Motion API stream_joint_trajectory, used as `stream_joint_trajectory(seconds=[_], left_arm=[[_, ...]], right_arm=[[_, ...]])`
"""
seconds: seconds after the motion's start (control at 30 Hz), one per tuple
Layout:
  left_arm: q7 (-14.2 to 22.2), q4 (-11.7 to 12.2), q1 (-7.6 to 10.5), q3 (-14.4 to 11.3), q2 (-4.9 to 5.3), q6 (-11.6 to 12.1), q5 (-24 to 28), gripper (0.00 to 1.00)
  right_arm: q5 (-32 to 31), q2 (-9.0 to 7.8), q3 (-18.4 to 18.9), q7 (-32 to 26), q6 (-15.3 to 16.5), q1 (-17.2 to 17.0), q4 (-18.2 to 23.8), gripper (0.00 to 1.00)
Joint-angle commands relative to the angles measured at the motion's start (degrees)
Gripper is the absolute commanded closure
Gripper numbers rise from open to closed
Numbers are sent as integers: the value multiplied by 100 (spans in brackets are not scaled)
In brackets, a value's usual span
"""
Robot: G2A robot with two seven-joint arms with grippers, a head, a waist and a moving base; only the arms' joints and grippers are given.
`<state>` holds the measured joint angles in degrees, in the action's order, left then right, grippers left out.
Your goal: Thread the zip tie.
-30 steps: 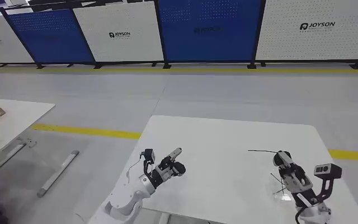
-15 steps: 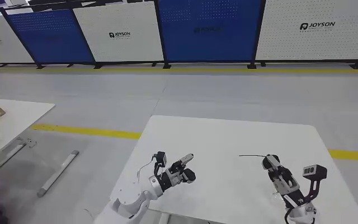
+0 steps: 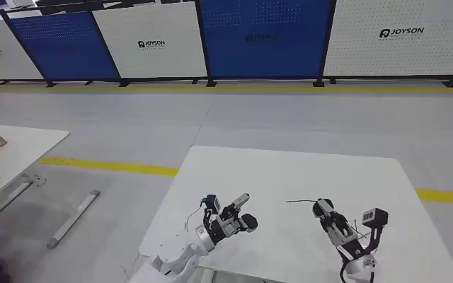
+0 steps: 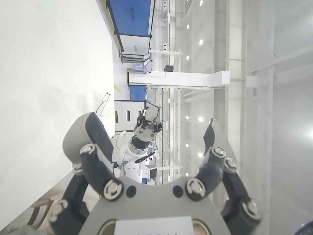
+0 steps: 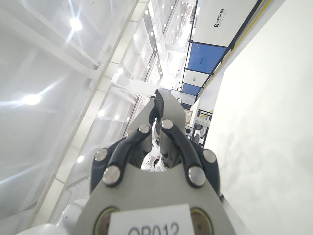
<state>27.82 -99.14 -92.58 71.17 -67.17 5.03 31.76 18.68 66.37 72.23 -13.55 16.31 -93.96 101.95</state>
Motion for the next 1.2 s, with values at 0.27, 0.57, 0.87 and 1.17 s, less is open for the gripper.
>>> stream_joint_trajectory(seconds=[0.27,0.57,0.87,1.17], left_arm=[[-5,8,7,-2,1,-21,-17,0],[-255,39,151,-485,-33,106,-855,0],[-389,294,581,-1145,-175,224,-614,0],[-414,291,581,-1160,-177,219,-626,0]], right_arm=[[-20,1,-5,15,-34,4,-2,100],[-200,64,-283,106,13,75,-5,100],[-524,167,-742,256,-204,340,-252,100],[-524,167,-742,256,-204,340,-252,100]])
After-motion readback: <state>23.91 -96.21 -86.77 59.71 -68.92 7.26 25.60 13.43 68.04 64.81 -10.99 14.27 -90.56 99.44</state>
